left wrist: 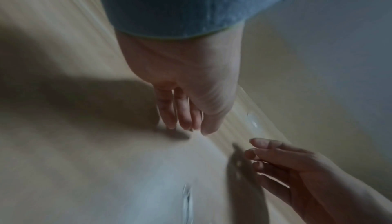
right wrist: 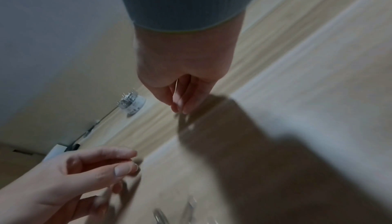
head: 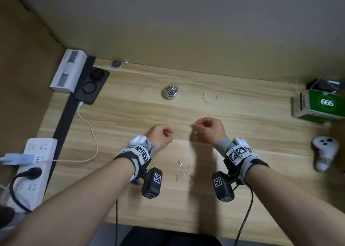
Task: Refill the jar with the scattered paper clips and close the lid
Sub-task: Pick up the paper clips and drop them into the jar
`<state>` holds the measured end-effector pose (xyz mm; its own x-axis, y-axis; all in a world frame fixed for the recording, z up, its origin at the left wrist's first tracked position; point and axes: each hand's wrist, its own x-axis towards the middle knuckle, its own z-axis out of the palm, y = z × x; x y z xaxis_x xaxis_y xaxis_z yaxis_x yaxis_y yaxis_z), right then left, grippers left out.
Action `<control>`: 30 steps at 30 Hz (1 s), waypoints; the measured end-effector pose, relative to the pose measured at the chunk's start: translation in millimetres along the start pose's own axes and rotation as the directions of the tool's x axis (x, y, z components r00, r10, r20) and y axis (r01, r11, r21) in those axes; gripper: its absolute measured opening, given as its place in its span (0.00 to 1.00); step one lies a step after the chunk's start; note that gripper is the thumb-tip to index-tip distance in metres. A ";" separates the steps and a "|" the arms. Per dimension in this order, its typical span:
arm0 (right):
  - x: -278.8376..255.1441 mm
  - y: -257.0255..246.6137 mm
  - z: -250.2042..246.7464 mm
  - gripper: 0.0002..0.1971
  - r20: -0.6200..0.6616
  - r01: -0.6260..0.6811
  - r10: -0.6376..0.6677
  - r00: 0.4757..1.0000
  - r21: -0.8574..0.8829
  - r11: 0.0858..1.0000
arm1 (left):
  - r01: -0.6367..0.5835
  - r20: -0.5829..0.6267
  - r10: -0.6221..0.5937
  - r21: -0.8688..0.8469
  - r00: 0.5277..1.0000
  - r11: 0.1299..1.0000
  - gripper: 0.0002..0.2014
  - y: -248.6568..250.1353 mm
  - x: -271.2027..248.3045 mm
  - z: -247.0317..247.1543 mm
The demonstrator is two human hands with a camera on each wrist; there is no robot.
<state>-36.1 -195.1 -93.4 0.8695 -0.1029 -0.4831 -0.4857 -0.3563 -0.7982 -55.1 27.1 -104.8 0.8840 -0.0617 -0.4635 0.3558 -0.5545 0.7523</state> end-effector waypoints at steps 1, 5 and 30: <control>-7.2 10.7 0.4 0.11 0.013 -0.008 0.008 1.000 0.001 1.000 | 0.008 0.028 -0.009 0.007 1.000 1.000 0.11 -3.4 -7.9 5.6; -54.8 49.8 -2.0 0.10 0.032 -0.022 0.024 0.999 -0.068 0.997 | -0.109 0.155 0.093 0.103 0.984 0.989 0.14 -14.0 -49.3 32.7; -126.6 85.7 5.2 0.01 0.145 0.202 -0.147 0.978 -0.519 0.830 | -0.171 0.061 0.160 0.415 0.985 0.894 0.04 -20.4 -100.3 59.1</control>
<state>-188.3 -207.8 -102.4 0.9091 0.0869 -0.4073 -0.1806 -0.7990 -0.5736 -169.0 -4.5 -101.3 0.9092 -0.2000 -0.3652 0.0412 -0.8295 0.5570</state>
